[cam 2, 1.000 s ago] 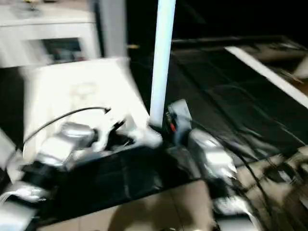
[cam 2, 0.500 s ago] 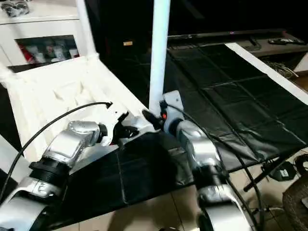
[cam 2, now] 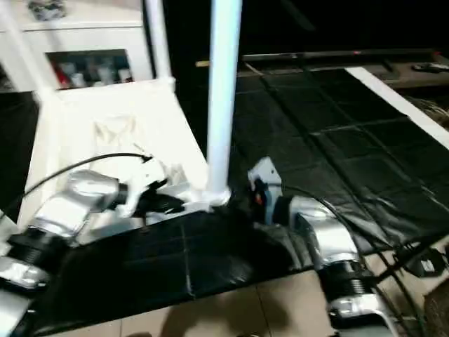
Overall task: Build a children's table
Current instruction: Rotate leg to tighten
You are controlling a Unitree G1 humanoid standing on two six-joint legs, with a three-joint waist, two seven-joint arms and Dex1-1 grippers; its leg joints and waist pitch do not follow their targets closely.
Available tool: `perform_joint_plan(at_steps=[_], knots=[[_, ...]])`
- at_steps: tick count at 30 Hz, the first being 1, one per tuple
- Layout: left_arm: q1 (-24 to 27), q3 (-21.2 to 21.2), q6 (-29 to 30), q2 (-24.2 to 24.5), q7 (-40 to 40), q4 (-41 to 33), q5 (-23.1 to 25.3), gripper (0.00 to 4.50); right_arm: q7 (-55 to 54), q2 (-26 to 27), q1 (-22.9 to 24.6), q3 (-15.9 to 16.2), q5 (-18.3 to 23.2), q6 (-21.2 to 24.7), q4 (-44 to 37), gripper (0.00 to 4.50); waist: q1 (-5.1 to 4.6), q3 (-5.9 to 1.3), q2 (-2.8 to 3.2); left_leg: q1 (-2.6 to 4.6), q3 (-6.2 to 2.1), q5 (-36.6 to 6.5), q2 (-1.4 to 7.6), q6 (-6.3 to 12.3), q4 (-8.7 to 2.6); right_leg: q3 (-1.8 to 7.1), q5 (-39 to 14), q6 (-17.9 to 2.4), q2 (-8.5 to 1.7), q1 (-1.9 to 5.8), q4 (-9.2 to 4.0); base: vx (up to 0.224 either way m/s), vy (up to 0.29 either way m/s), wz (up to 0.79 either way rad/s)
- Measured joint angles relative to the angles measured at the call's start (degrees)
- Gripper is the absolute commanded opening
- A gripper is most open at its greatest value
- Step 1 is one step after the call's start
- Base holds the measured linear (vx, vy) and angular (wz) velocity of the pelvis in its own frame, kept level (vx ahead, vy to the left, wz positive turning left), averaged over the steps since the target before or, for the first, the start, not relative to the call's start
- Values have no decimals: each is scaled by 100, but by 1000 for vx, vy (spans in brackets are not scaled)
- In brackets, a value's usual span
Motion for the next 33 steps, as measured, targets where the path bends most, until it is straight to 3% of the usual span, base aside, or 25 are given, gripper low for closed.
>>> perform_joint_plan(at_steps=[4, 9, 11, 12, 14, 19, 33], knots=[[15, -192, -445, 218, -581, 21, -49, 0, 914, -435, -3, 134, 151, -50, -114, 449, 108, -2, 4, 0, 15, -1, 4, 1, 1, 12, -2, 1, -1, 8, 4, 0, 0, 0], [15, -344, -742, 260, -997, 26, -67, 0, 1490, -514, -115, 270, 188, -175, -43, 449, 218, -2, 4, -1, 16, 1, 5, 3, 5, 14, -2, 0, -4, 10, 8, 0, 0, 0], [15, -416, -835, 232, -1126, 16, -69, 0, 1622, -525, -217, 307, 191, -180, -18, 449, 223, -2, 4, 1, 17, 2, 7, 4, 5, 18, -3, 1, -5, 14, 10, 0, 0, 0], [16, -454, -869, 217, -1197, 15, -77, 0, 1685, -530, -245, 320, 195, -192, -14, 422, 224, -3, 3, 3, 17, 2, 8, 4, 5, 18, -7, 9, -5, 20, 10, 0, 0, 0], [17, -497, -967, 212, -1267, 15, -85, 0, 1747, -533, -280, 372, 194, -267, 50, 422, 224, -3, 3, 3, 16, 2, 8, 4, 7, 18, -11, 15, -5, 21, 10, 0, 0, 0], [17, -539, -1103, 193, -1328, 31, -93, 0, 1876, -531, -281, 480, 174, -305, 233, 373, 214, -4, 6, 2, 16, 2, 8, 4, 8, 18, -11, 15, -5, 21, 10, 0, 0, 0], [14, -528, -1344, 170, -1252, 153, -63, 0, 1912, -405, -422, 493, 118, -659, 524, 258, 215, -8, 8, 4, 16, 4, 9, 5, 10, 18, -15, 24, -6, 23, 14, 0, 0, 0]])
